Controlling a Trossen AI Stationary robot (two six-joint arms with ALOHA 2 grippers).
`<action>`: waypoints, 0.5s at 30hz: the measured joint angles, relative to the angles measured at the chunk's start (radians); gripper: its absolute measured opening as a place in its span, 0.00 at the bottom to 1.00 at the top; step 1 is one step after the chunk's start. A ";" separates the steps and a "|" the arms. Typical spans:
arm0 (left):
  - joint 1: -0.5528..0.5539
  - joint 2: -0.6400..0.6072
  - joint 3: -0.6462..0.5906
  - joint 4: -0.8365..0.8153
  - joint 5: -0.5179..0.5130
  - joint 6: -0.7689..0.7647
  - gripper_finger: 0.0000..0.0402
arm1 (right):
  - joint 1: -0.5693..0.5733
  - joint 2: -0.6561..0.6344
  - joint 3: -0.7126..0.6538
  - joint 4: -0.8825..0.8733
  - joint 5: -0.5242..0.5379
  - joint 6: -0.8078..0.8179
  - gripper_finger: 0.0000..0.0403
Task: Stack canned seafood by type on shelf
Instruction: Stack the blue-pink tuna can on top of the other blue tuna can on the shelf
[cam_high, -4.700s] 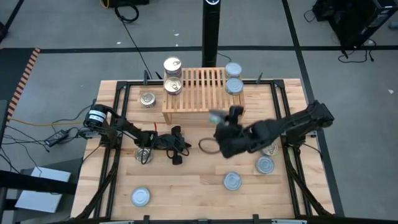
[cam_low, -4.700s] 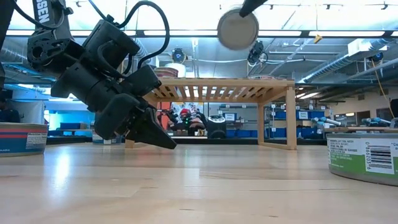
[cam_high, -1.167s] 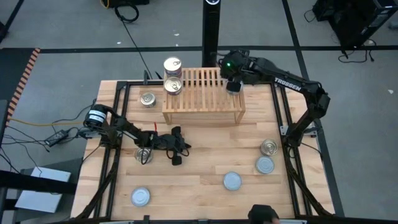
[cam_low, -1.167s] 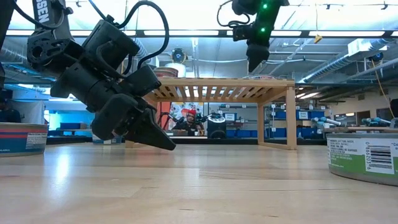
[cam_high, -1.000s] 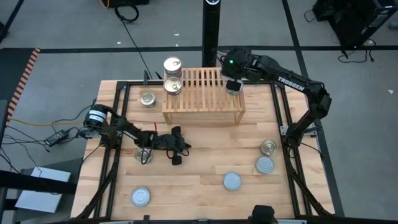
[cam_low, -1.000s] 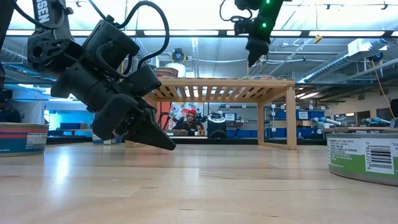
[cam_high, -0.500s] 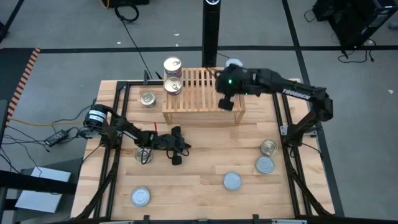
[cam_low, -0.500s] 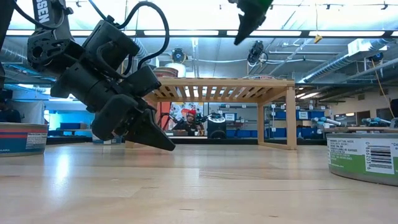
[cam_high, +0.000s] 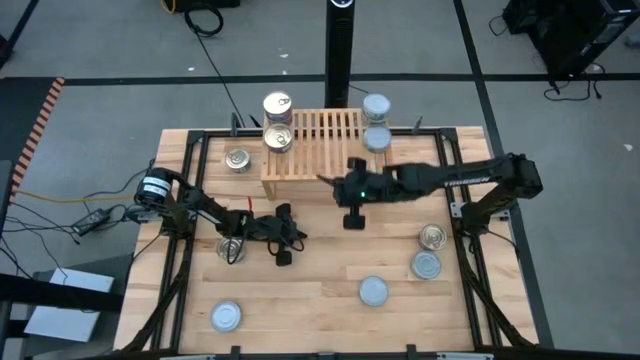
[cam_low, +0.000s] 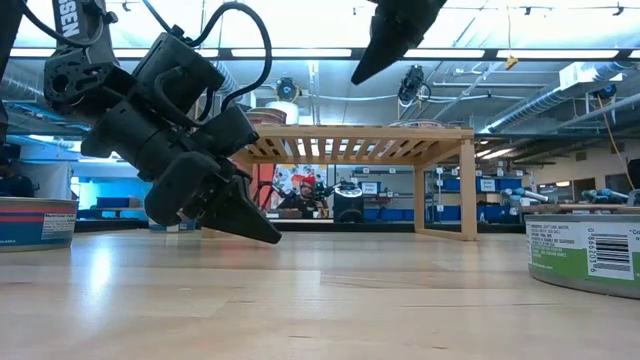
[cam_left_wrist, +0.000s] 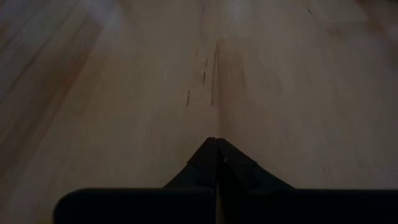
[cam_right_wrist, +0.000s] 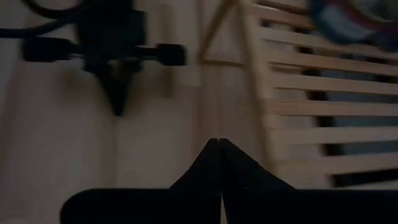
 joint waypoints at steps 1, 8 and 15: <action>0.000 0.000 0.000 0.002 0.001 0.000 0.02 | 0.017 -0.003 -0.023 0.028 -0.009 0.011 0.01; -0.001 0.000 0.000 0.003 0.020 0.000 0.02 | 0.140 -0.026 -0.158 0.197 -0.018 0.071 0.01; -0.002 -0.020 0.000 0.018 0.118 0.000 0.02 | 0.231 -0.051 -0.307 0.332 0.022 0.175 0.01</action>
